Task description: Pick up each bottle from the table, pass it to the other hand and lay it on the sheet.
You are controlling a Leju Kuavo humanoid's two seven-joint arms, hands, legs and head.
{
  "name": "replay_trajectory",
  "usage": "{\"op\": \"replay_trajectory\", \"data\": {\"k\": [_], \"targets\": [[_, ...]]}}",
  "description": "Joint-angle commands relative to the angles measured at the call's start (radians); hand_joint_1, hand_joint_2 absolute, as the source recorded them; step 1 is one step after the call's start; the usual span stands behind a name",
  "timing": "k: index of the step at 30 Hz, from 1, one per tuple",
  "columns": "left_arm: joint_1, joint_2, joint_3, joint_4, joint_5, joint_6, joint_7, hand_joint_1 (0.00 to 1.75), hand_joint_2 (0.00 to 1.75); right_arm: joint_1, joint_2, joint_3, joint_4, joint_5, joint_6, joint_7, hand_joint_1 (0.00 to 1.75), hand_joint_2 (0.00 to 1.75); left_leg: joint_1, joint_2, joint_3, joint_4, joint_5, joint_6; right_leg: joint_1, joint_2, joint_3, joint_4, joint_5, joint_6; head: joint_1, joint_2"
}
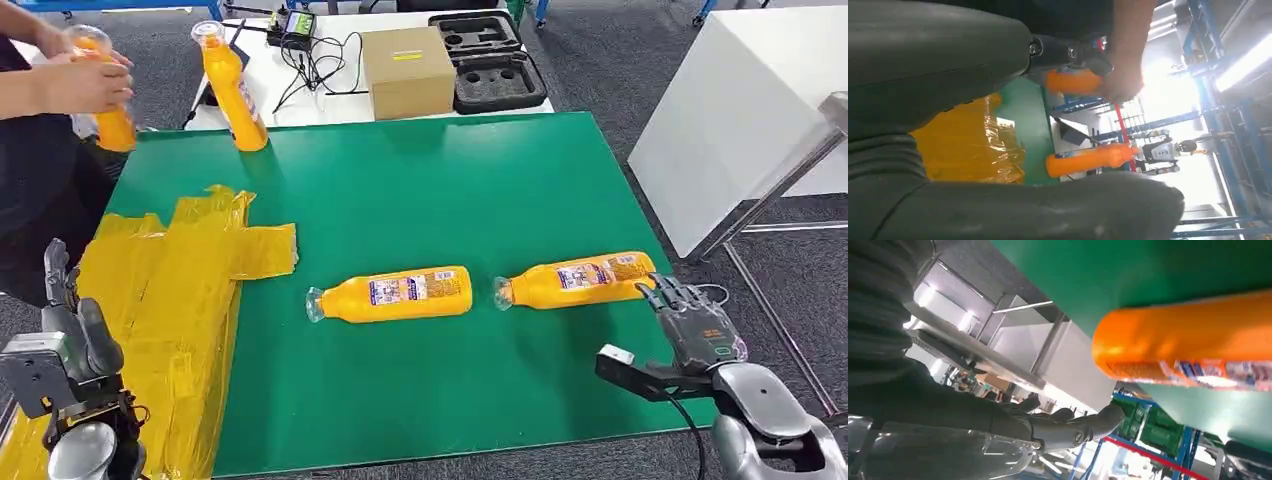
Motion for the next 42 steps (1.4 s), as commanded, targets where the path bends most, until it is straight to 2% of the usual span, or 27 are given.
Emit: {"op": "replay_trajectory", "data": {"k": [1, 3, 6, 8, 12, 17, 19, 23, 28, 33, 40, 42], "targets": [[-0.023, 0.024, 0.007, 0.058, 0.026, 0.006, -0.009, 0.00, 0.00, -0.085, -0.080, 0.106, 0.148, -0.047, 0.015, -0.016, 0.00, 1.75, 0.000, 0.002, 0.005, -0.001, -0.002, -0.001, 0.000, 0.000, 0.004, -0.001, -0.001, -0.001, 0.000, 0.000], [-0.023, 0.024, 0.007, 0.058, 0.026, 0.006, -0.009, 0.00, 0.00, -0.085, -0.080, 0.106, 0.148, -0.047, 0.015, -0.016, 0.00, 1.75, 0.000, 0.001, 0.003, -0.001, -0.001, -0.001, 0.000, 0.000, 0.003, -0.001, 0.000, -0.001, 0.000, 0.000], [-0.011, 0.031, 0.022, 0.063, 0.050, 0.002, -0.015, 0.00, 0.00, -0.229, -0.175, 0.196, 0.264, -0.077, 0.004, -0.021, 0.00, 1.75, 0.000, 0.003, 0.004, -0.001, -0.001, -0.001, 0.000, 0.002, 0.003, 0.000, 0.000, -0.001, 0.001, 0.000], [-0.008, 0.032, 0.022, 0.064, 0.054, 0.002, -0.018, 0.00, 0.00, -0.250, -0.186, 0.209, 0.279, -0.090, 0.002, -0.022, 0.00, 1.75, -0.001, 0.006, 0.004, 0.000, -0.002, -0.001, -0.001, 0.005, 0.003, 0.000, 0.000, 0.000, 0.000, 0.000], [-0.009, 0.036, 0.015, 0.066, 0.056, 0.008, -0.020, 0.00, 0.00, -0.270, -0.208, 0.242, 0.288, -0.114, -0.001, 0.000, 0.00, 1.75, -0.001, 0.002, 0.005, -0.001, -0.001, -0.001, -0.001, 0.000, 0.005, -0.001, 0.001, 0.001, 0.000, 0.000], [-0.021, 0.050, 0.004, 0.088, 0.074, 0.017, -0.028, 0.00, 0.00, -0.520, -0.286, 0.374, 0.502, -0.193, -0.006, -0.029, 0.00, 1.75, -0.002, 0.005, 0.004, 0.000, -0.001, 0.000, -0.002, 0.004, 0.003, 0.001, 0.001, 0.001, 0.000, 0.000], [-0.024, 0.052, 0.004, 0.091, 0.080, 0.019, -0.030, 0.00, 0.00, -0.555, -0.299, 0.401, 0.536, -0.211, -0.005, -0.038, 0.00, 1.75, -0.002, 0.005, 0.005, 0.000, -0.001, 0.000, -0.002, 0.004, 0.004, 0.001, 0.001, 0.001, 0.000, 0.000], [-0.013, 0.048, 0.012, 0.083, 0.088, 0.024, -0.033, 0.00, 0.00, -0.596, -0.295, 0.447, 0.578, -0.235, -0.004, -0.055, 0.00, 1.75, -0.002, 0.002, 0.005, -0.001, 0.000, 0.000, -0.001, 0.000, 0.005, -0.001, 0.001, 0.001, 0.000, 0.000], [0.001, 0.038, 0.014, 0.059, 0.087, 0.026, -0.033, 0.00, 0.00, -0.638, -0.248, 0.514, 0.628, -0.245, -0.023, -0.041, 0.00, 1.75, -0.001, 0.003, 0.004, -0.001, 0.001, 0.001, -0.001, 0.002, 0.004, -0.001, 0.002, 0.002, 0.000, 0.000], [-0.001, 0.037, 0.014, 0.059, 0.087, 0.026, -0.033, 0.00, 0.00, -0.644, -0.247, 0.515, 0.628, -0.245, -0.023, -0.042, 0.00, 1.75, -0.001, 0.001, 0.003, -0.001, 0.001, 0.001, -0.001, 0.000, 0.004, -0.001, 0.002, 0.001, 0.000, 0.000], [-0.027, 0.056, -0.001, 0.092, 0.103, 0.035, -0.039, 0.00, 0.00, -0.771, -0.205, 0.661, 0.753, -0.310, -0.019, -0.075, 0.00, 1.75, -0.001, 0.003, 0.003, -0.001, 0.001, 0.001, -0.001, 0.001, 0.003, 0.000, 0.002, 0.002, 0.000, 0.000], [-0.031, 0.057, -0.002, 0.094, 0.103, 0.036, -0.039, 0.00, 0.00, -0.773, -0.190, 0.672, 0.756, -0.310, -0.020, -0.074, 0.00, 1.75, -0.001, 0.003, 0.004, -0.001, 0.001, 0.001, -0.001, 0.001, 0.004, -0.001, 0.002, 0.001, 0.000, 0.000]]}}
